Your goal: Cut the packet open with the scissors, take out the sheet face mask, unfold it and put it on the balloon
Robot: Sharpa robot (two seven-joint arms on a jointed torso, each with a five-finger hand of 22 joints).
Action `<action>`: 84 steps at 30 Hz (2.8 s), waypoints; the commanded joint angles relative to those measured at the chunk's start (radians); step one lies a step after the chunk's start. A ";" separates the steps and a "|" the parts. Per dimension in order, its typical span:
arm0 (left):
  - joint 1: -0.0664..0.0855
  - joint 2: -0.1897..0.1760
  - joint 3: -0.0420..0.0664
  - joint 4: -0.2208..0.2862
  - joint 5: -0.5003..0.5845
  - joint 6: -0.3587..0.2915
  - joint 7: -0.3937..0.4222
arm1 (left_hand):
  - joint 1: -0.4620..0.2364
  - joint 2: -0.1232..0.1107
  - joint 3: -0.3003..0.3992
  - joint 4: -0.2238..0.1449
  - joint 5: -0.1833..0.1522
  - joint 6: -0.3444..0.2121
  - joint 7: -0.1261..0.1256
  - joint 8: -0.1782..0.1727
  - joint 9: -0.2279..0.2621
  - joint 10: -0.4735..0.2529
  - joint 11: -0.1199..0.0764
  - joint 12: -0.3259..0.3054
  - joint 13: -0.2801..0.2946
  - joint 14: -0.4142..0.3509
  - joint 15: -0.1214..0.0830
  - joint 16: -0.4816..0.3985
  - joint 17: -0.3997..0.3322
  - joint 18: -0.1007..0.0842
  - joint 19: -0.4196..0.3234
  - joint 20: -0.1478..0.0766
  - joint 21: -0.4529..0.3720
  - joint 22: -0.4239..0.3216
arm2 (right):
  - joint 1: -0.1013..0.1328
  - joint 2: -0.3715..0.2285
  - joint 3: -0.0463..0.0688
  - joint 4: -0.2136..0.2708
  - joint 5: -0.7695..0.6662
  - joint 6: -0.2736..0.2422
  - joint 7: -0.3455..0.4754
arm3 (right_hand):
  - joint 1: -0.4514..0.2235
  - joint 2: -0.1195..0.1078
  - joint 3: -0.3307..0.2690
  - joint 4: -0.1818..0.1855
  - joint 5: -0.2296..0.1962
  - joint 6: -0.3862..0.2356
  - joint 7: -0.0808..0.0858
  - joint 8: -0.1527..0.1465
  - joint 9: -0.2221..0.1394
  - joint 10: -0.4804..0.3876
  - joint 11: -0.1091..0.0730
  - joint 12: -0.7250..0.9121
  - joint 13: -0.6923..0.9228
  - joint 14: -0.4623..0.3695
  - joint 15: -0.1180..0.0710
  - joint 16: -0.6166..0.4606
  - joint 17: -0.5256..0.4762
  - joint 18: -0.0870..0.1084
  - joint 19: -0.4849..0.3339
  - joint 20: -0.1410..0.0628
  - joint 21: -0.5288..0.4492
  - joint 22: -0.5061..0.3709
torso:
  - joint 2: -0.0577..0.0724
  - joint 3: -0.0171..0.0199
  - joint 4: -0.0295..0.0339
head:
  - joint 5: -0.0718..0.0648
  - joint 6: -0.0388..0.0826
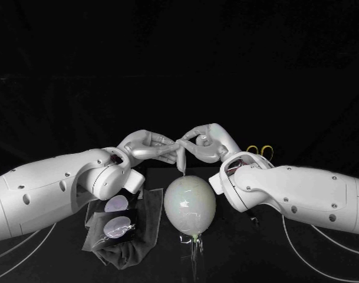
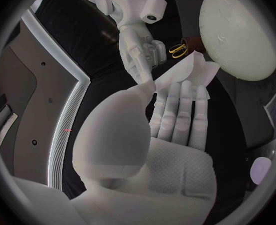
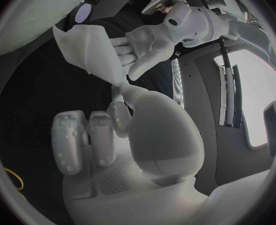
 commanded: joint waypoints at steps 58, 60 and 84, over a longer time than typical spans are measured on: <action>0.001 0.010 0.001 -0.010 0.021 -0.045 0.052 | 0.066 0.056 0.083 -0.113 0.003 0.130 -0.053 0.037 0.011 0.105 -0.068 0.124 0.070 0.051 -0.060 0.122 0.060 0.010 0.077 -0.043 0.056 0.025 | 0.000 -0.011 0.001 0.008 0.013 0.026 0.010 | -0.005 -0.004 0.001 0.002 0.005 0.002 -0.008 0.027 0.035 0.030 -0.028 -0.014 0.040 0.104 -0.007 -0.001 0.255 -0.014 0.105 -0.005 0.004 0.263 | 0.000 -0.0002 0.0004 | 0.000 -0.003; 0.001 0.009 0.001 -0.009 0.021 -0.044 0.052 | 0.063 0.056 0.088 -0.118 0.002 0.130 -0.053 0.037 0.012 0.104 -0.068 0.125 0.072 0.050 -0.060 0.123 0.060 0.009 0.074 -0.044 0.059 0.028 | 0.000 -0.013 0.001 0.007 0.019 0.028 0.011 | -0.008 -0.004 0.001 0.005 0.005 -0.002 -0.007 0.027 0.036 0.026 -0.027 -0.024 0.034 0.103 -0.006 -0.003 0.253 -0.014 0.105 -0.005 0.004 0.263 | 0.000 0.0001 0.0002 | 0.000 -0.003; 0.001 0.001 0.000 -0.006 0.020 -0.065 0.053 | 0.015 0.051 0.149 -0.167 0.002 0.131 -0.054 0.033 0.032 0.087 -0.067 0.147 0.094 0.041 -0.060 0.138 0.058 0.003 0.040 -0.049 0.117 0.064 | 0.000 -0.030 0.000 0.008 0.043 0.052 0.008 | -0.034 -0.015 -0.015 0.025 0.005 -0.030 0.001 0.024 0.036 -0.012 -0.021 -0.097 -0.012 0.101 -0.002 -0.008 0.247 -0.014 0.105 -0.003 0.004 0.263 | 0.000 -0.0005 0.0002 | 0.002 -0.003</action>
